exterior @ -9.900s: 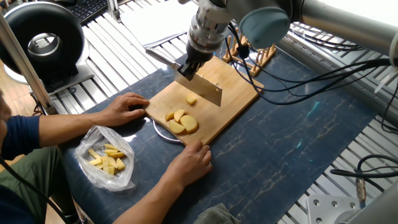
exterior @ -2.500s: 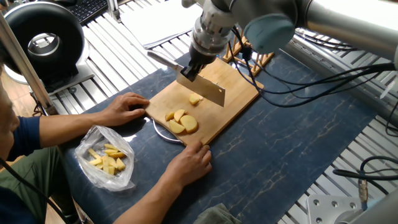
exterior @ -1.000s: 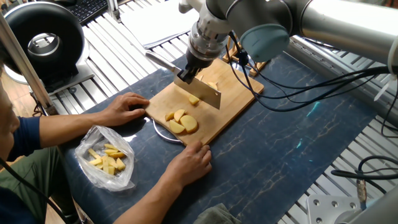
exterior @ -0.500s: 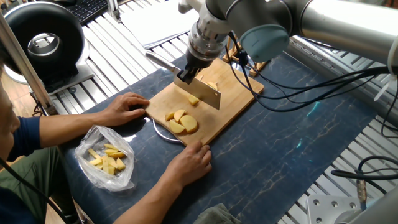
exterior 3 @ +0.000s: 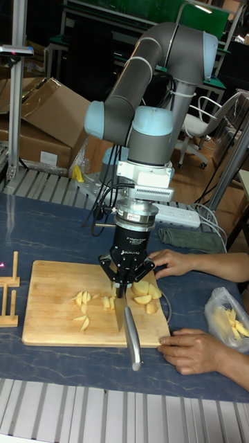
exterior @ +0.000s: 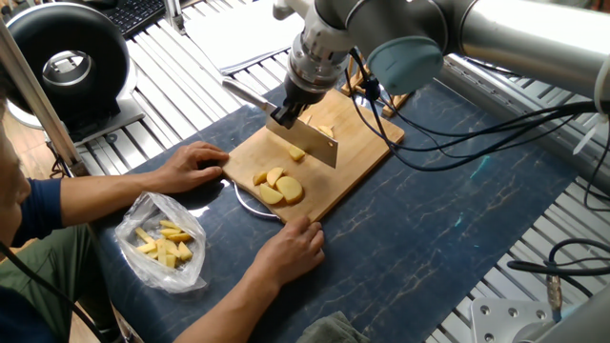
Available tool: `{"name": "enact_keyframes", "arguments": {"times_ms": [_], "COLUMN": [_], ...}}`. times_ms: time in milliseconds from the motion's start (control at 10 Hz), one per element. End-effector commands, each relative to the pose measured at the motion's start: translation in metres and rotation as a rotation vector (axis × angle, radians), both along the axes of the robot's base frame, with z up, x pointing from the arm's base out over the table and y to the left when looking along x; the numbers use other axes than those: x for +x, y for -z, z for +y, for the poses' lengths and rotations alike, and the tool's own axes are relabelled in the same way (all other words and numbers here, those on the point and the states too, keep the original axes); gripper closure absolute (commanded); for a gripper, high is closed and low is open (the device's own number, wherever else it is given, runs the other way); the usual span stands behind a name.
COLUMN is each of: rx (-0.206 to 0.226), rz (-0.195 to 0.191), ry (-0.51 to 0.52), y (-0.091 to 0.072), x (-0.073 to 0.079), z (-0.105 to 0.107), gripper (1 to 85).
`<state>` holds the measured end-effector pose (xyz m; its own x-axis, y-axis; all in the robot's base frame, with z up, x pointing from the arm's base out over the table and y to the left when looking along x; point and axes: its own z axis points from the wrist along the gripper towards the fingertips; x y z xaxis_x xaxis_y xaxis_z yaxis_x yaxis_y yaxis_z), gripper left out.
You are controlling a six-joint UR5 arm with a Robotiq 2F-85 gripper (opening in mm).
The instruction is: Chop the potatoes
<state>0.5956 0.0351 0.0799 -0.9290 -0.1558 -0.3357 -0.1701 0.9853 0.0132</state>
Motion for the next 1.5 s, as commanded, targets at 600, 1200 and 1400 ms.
{"name": "enact_keyframes", "arguments": {"times_ms": [600,1200,1400], "rx": [-0.001,-0.002,0.011], "rz": [-0.026,-0.03,0.035], "ry": [0.013,0.0,-0.012], "y": [0.008,0.004,-0.025], "x": [0.003,-0.001,-0.015], "z": [-0.001,-0.002,-0.003], "gripper": [84.7,84.7,84.7]}}
